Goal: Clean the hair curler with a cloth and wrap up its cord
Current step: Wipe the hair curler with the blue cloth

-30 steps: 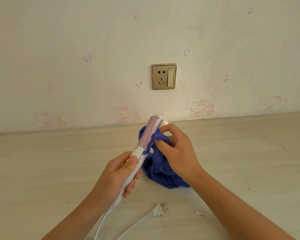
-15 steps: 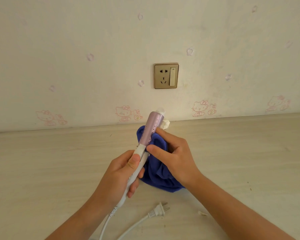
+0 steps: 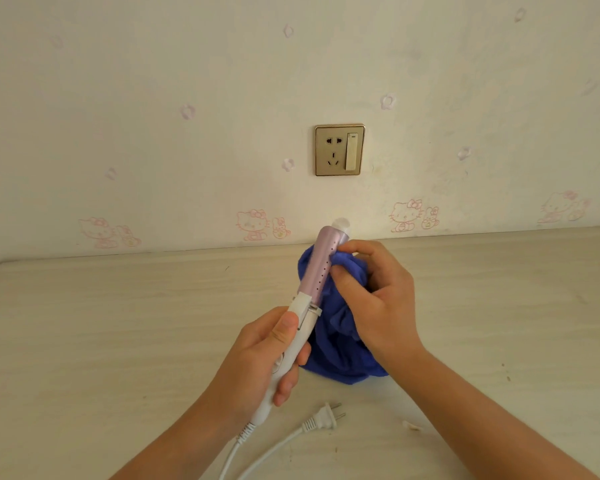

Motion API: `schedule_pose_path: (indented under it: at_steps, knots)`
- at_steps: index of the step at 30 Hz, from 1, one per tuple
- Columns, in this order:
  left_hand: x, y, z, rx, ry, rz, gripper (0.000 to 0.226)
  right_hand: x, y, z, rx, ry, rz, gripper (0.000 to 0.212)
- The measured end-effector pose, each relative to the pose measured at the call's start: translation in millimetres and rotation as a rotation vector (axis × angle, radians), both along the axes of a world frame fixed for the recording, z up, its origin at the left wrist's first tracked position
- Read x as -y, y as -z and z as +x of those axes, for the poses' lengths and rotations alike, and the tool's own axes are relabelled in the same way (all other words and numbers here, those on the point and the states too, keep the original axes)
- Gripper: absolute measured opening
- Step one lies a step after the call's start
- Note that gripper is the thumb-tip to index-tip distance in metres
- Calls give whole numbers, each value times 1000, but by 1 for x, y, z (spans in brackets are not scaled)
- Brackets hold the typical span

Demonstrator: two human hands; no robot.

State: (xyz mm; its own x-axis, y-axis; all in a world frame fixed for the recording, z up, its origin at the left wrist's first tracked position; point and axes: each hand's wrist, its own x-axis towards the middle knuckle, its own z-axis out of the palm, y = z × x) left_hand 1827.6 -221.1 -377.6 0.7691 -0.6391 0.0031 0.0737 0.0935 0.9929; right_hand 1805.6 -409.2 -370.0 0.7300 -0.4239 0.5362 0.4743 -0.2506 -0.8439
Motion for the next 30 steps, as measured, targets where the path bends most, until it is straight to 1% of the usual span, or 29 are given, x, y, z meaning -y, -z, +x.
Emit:
schedule_pose_path:
  at_steps: [2, 4, 6, 8, 10, 12, 15, 19, 21, 23, 25, 28, 30]
  knots:
    - [2, 5, -4, 63, -12, 42, 44, 8, -4, 2, 7, 78, 17, 30]
    - [3, 7, -6, 110, -18, 66, 43, 15, -8, 2, 23, 102, 51, 30]
    - [3, 4, -3, 124, -45, 59, 37, 9, -6, 2, -2, 48, 35, 28]
    - [2, 2, 3, 133, -96, 49, 30, -4, 0, 2, -54, -54, 6, 27]
    - [-1, 2, 8, 138, -132, 57, 28, -14, 7, 2, -97, -144, 13, 26]
    - [-4, 4, 8, 128, -133, 67, 29, -14, 11, 4, -123, -186, 22, 23]
    - [-4, 7, 6, 117, -107, 66, 29, -10, 9, 3, -118, -144, -23, 21]
    - [-1, 11, 1, 142, -52, 80, 34, 15, -6, 4, -48, 25, 99, 20]
    - [1, 11, 1, 136, -65, 70, 35, 14, -7, 4, -64, 10, 81, 17]
    - [1, 7, 5, 139, -110, 55, 33, -3, 1, 3, -119, -64, 35, 9]
    - [-2, 5, 9, 164, -147, 82, 33, -16, 8, 3, -151, -130, 14, 3]
    - [-5, 6, 10, 163, -137, 115, 34, -12, 12, 5, -162, -165, 5, 6]
    - [-2, 5, 9, 133, -113, 97, 32, -7, 11, 4, -150, -129, -10, 12]
